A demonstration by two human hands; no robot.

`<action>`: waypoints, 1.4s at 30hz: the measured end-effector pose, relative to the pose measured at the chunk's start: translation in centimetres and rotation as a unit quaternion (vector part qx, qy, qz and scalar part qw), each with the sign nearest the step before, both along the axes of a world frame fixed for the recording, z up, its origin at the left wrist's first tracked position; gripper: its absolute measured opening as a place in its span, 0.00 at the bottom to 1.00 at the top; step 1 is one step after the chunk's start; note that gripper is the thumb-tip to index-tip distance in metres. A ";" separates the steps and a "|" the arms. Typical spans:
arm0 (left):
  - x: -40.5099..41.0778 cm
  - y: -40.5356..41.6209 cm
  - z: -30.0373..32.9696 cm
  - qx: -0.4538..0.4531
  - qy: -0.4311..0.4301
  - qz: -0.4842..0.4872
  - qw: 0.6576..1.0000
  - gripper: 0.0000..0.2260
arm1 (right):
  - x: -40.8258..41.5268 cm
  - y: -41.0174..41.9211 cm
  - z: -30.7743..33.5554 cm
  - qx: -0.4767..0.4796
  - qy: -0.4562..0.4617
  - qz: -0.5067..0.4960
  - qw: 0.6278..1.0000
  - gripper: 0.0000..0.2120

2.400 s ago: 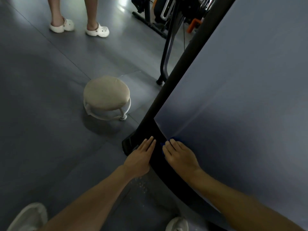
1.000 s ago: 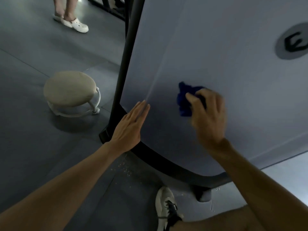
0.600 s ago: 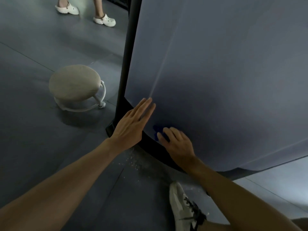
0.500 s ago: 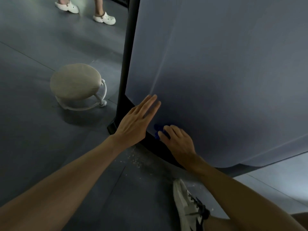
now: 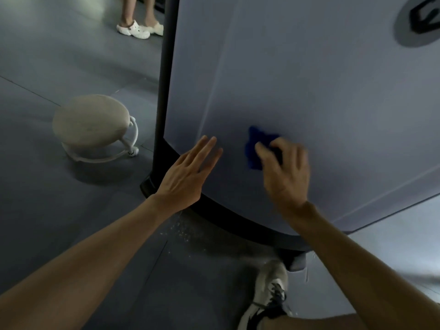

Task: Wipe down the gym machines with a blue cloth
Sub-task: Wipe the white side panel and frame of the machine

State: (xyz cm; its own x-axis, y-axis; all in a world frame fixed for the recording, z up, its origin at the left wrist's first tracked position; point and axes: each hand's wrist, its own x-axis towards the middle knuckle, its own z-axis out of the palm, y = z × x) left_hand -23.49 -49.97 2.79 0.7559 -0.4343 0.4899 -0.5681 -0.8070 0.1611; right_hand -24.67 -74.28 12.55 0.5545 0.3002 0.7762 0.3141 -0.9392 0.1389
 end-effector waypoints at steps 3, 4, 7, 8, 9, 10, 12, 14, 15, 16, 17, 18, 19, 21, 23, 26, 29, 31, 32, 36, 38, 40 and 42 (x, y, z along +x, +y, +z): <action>0.3 0.3 -0.2 0.040 0.005 0.001 0.999 0.48 | -0.4 -0.2 -8.7 -0.182 0.021 0.103 0.978 0.16; 0.4 0.4 -0.2 0.052 0.006 0.004 0.999 0.49 | -0.4 -0.7 -11.1 -0.230 0.065 0.119 0.964 0.18; 0.6 0.5 -0.4 0.072 0.010 0.014 0.997 0.49 | -1.0 -0.7 -13.9 -0.277 0.166 0.112 0.940 0.25; 0.6 0.4 -0.4 0.076 0.012 0.015 0.997 0.49 | -1.3 -0.5 -13.7 -0.274 0.177 0.109 0.939 0.26; 0.6 0.4 -0.4 0.077 0.014 0.016 0.997 0.49 | -1.4 -0.2 -12.8 -0.263 0.180 0.109 0.942 0.26; 0.5 0.3 -0.5 0.077 0.016 0.016 0.997 0.49 | -1.4 -0.3 -11.6 -0.240 0.162 0.116 0.950 0.24; 0.3 0.0 -0.5 0.072 0.018 0.022 0.997 0.49 | -1.3 -1.1 -7.8 -0.180 0.094 0.115 0.972 0.20; 0.1 -0.5 -0.5 0.057 0.019 0.026 0.998 0.48 | -1.2 -2.2 -3.2 -0.116 0.011 0.071 0.991 0.16; 0.0 -0.7 -0.5 0.047 0.019 0.025 0.998 0.47 | -1.3 -2.7 -0.7 -0.078 -0.017 0.034 0.996 0.14; -0.1 -0.9 -0.5 0.038 0.020 0.026 0.999 0.47 | -1.4 -3.3 1.3 -0.049 -0.037 0.007 0.998 0.12; -0.3 -1.2 -0.5 0.028 0.023 0.027 0.999 0.46 | -1.6 -3.5 3.0 -0.023 -0.054 -0.009 0.998 0.11; -0.5 -1.4 -0.5 0.020 0.030 0.027 0.999 0.46 | -1.7 -3.6 3.6 -0.015 -0.077 -0.012 0.997 0.12; -0.6 -1.6 -0.5 0.013 0.038 0.026 0.999 0.46 | -1.9 -3.4 3.7 -0.013 -0.087 -0.010 0.996 0.13; -0.9 -1.8 -0.7 0.003 0.056 0.022 0.998 0.46 | -1.8 -2.8 1.5 -0.016 -0.091 -0.011 0.996 0.16; -0.9 -1.7 -0.9 0.005 0.071 0.016 0.997 0.47 | -2.0 -2.1 -3.0 -0.038 -0.040 -0.001 0.998 0.09; -0.8 -1.4 -0.7 0.017 0.084 0.012 0.996 0.48 | -2.6 -2.3 -10.5 -0.227 0.058 0.081 0.969 0.16; -0.7 -1.2 -0.5 0.020 0.092 0.007 0.996 0.49 | -2.7 -3.1 -11.9 -0.277 0.148 0.109 0.943 0.19; -0.8 -1.1 -0.4 0.019 0.093 0.002 0.996 0.50 | -2.8 -3.2 -10.0 -0.244 0.159 0.098 0.952 0.21; -0.9 -1.2 -0.4 0.017 0.092 0.002 0.996 0.49 | -2.9 -3.5 -8.1 -0.224 0.131 0.082 0.962 0.19; -1.1 -1.5 -0.5 -0.003 0.085 0.000 0.996 0.49 | -2.4 -5.7 2.5 -0.095 -0.043 -0.004 0.995 0.07; -1.2 -1.8 -0.6 -0.014 0.085 -0.001 0.996 0.49 | -2.7 -6.2 6.0 -0.031 -0.099 -0.035 0.994 0.07; -1.3 -2.1 -0.7 -0.023 0.089 -0.003 0.996 0.49 | -2.5 -6.7 5.4 -0.029 -0.079 -0.040 0.996 0.10; -1.3 -2.2 -0.9 -0.029 0.089 -0.005 0.996 0.49 | -2.9 -6.1 3.0 -0.022 -0.033 -0.050 0.998 0.19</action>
State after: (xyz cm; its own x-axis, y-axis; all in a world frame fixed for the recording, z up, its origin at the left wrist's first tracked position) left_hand -24.78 -52.18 1.93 0.8291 -0.4163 0.3731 -0.5337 -0.7880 0.3069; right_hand -27.54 -80.42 15.50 0.5306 0.2804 0.7999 0.2085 -0.9579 0.1975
